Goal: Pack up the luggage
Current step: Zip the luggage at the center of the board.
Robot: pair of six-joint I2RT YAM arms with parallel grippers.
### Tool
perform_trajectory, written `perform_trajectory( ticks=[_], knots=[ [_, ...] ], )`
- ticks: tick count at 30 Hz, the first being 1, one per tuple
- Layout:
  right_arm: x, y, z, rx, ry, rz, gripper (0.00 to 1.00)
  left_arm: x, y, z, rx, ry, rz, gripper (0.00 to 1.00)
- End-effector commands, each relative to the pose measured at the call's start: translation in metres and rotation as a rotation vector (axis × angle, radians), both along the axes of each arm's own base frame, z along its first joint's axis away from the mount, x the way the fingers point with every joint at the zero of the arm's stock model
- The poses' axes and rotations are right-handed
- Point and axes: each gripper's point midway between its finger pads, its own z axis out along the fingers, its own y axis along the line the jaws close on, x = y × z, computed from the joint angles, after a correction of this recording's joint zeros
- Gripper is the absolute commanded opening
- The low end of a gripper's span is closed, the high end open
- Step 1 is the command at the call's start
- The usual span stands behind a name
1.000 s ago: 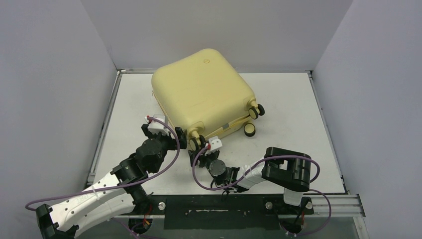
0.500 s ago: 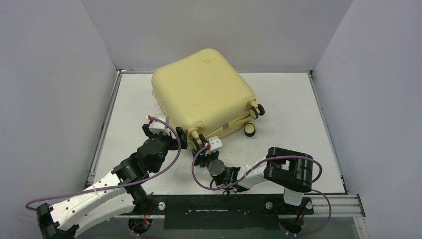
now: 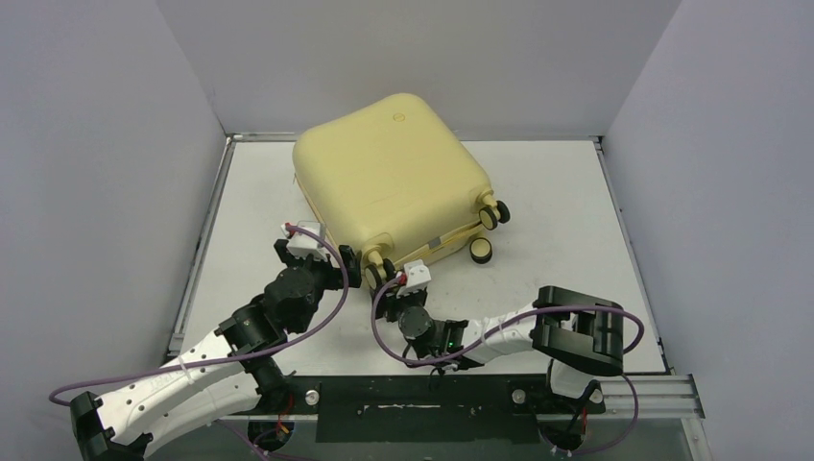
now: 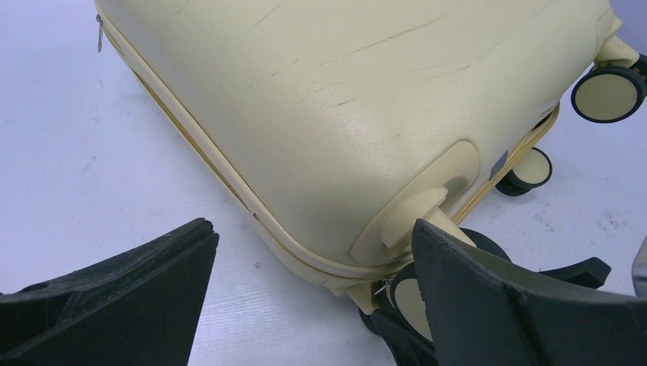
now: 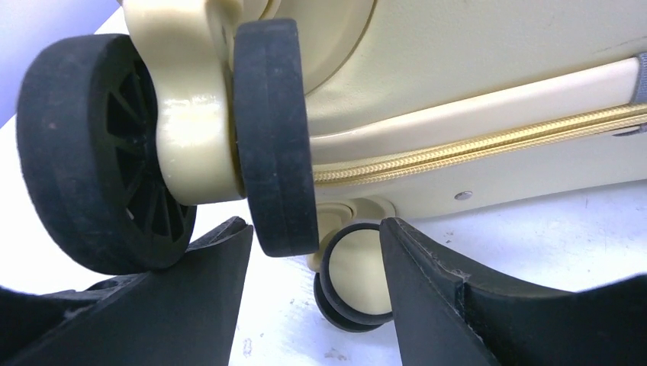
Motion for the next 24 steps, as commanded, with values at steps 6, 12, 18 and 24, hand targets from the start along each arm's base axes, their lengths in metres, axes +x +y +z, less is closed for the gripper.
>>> perform_trajectory(
  ticks=[6, 12, 18, 24],
  knots=[
    [0.029, 0.014, 0.052, 0.191, -0.026, -0.170, 0.60, 0.000, 0.001, 0.021, -0.062, -0.030, 0.007, 0.97],
    [0.033, 0.027, 0.052, 0.187, -0.011, -0.186, 0.52, -0.001, 0.001, 0.021, -0.065, -0.030, 0.007, 0.97],
    [0.038, 0.027, 0.039, 0.157, -0.014, -0.206, 0.42, -0.001, 0.001, 0.020, -0.069, -0.028, 0.005, 0.97],
    [0.042, 0.029, 0.032, 0.143, -0.041, -0.212, 0.56, -0.001, 0.000, 0.019, -0.075, -0.025, 0.004, 0.97]
  ],
)
